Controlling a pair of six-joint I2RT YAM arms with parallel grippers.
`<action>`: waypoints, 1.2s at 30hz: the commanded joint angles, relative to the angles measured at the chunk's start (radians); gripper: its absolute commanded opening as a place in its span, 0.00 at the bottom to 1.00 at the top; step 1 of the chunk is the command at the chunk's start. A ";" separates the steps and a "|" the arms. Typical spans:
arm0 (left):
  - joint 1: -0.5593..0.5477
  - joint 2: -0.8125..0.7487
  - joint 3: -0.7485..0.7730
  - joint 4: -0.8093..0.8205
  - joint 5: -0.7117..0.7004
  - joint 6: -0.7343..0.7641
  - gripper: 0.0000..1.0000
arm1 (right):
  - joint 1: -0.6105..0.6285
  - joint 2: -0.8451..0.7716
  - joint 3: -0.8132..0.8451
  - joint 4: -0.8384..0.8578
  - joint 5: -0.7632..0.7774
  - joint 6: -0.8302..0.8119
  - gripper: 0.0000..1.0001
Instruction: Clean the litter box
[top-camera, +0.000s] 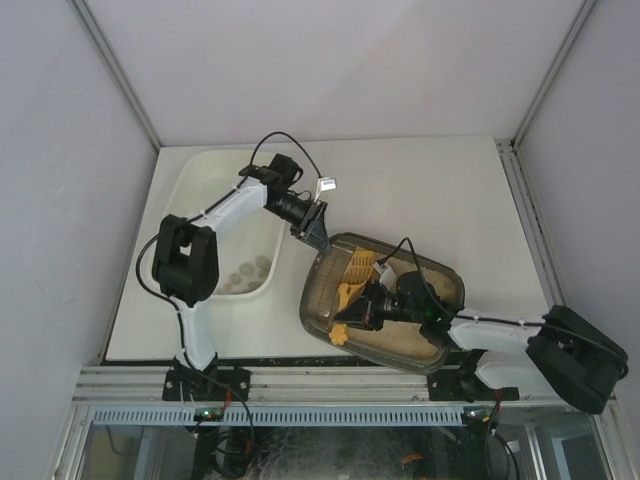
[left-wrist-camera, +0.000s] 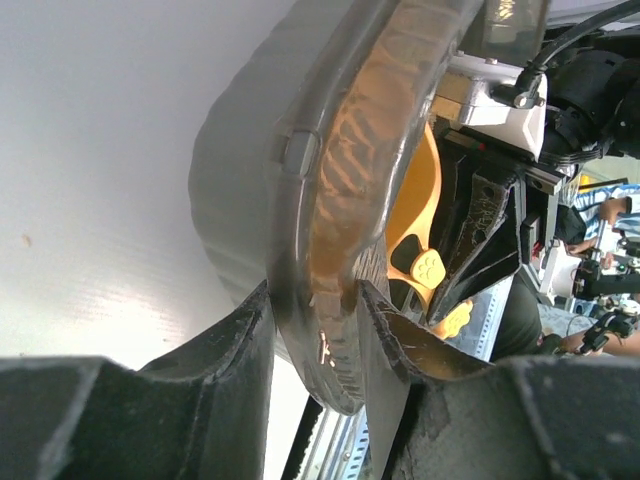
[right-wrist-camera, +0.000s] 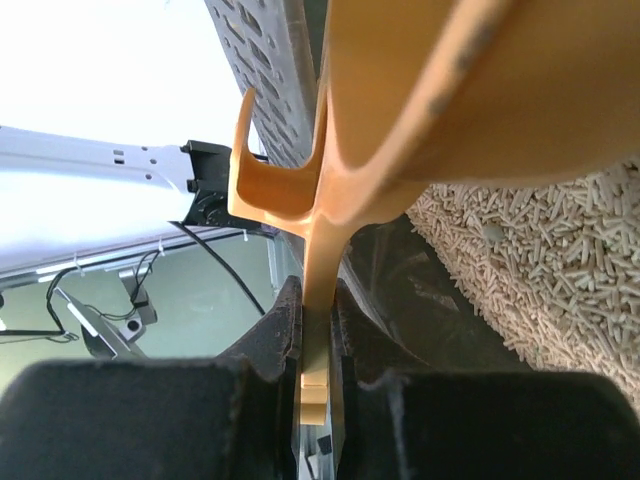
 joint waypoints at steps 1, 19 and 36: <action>-0.044 -0.099 0.002 0.040 0.209 -0.055 0.40 | 0.009 -0.149 0.009 -0.212 0.075 -0.098 0.00; -0.018 -0.053 0.004 0.111 0.130 -0.091 0.40 | -0.022 -0.514 0.046 -0.824 0.064 -0.053 0.00; -0.017 0.224 0.339 0.174 -0.015 -0.232 0.40 | -0.065 -0.682 -0.027 -0.744 0.124 -0.112 0.00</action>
